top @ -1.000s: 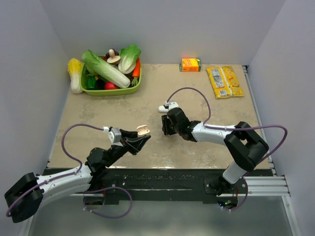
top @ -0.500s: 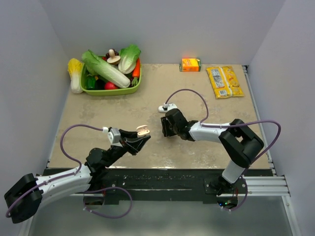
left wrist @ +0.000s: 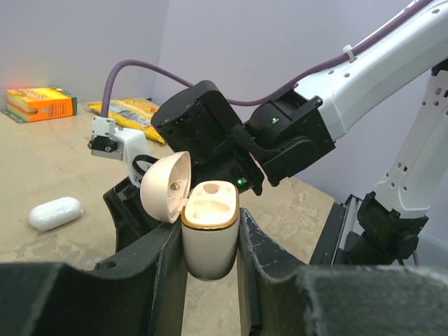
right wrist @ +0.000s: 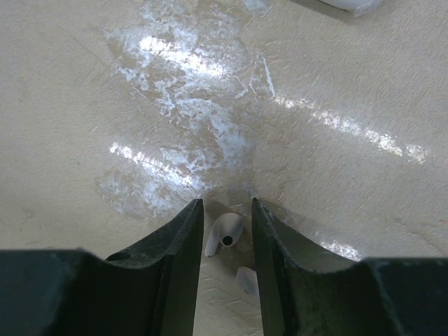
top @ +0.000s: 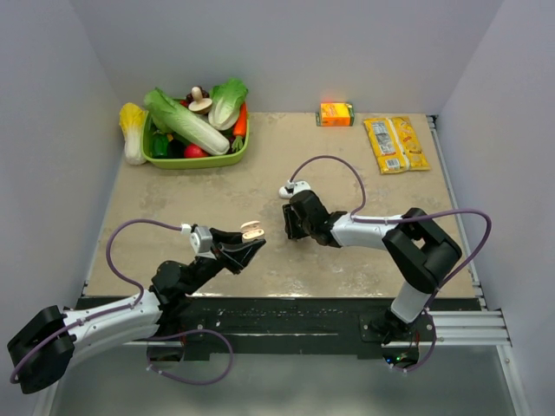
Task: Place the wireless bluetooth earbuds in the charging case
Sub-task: Pick up the earbud from the center of the board.
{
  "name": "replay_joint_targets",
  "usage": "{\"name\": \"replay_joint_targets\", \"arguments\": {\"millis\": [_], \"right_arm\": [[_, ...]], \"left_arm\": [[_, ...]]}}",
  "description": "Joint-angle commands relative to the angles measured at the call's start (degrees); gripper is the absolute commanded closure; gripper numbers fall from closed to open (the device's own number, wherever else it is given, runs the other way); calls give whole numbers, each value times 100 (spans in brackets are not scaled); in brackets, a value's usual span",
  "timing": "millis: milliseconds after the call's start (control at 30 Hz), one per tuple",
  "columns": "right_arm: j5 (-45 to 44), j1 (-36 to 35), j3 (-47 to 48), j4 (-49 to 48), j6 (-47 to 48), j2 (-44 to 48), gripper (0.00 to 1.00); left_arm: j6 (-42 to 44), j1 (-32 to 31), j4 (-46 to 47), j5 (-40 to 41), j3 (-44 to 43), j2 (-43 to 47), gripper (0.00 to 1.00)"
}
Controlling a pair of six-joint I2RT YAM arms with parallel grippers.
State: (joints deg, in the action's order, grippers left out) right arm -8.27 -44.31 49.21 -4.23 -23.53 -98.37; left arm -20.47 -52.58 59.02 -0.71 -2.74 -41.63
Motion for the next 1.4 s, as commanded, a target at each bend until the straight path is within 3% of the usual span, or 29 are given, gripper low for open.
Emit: {"name": "replay_joint_targets", "arguments": {"millis": [0, 567, 900, 1033, 1167, 1367], "right_arm": [[-402, -103, -8, 361, 59, 2, 62], [-939, -446, 106, 704, 76, -174, 66], [-966, -525, 177, 748, 42, -332, 77], [-966, -526, 98, 704, -37, -201, 91], [-852, -517, 27, 652, -73, 395, 100], [-649, -517, 10, 511, 6, 1643, 100]], "left_arm": [[-62, -16, 346, -35, 881, -12, 100], [-115, -24, 505, -70, 942, -82, 100], [-150, -24, 478, -61, 1021, 49, 100], [-150, -16, 461, -69, 1030, 93, 100], [-142, -16, 461, -61, 1012, 120, 100], [-54, -16, 285, -43, 820, 190, 100]]}}
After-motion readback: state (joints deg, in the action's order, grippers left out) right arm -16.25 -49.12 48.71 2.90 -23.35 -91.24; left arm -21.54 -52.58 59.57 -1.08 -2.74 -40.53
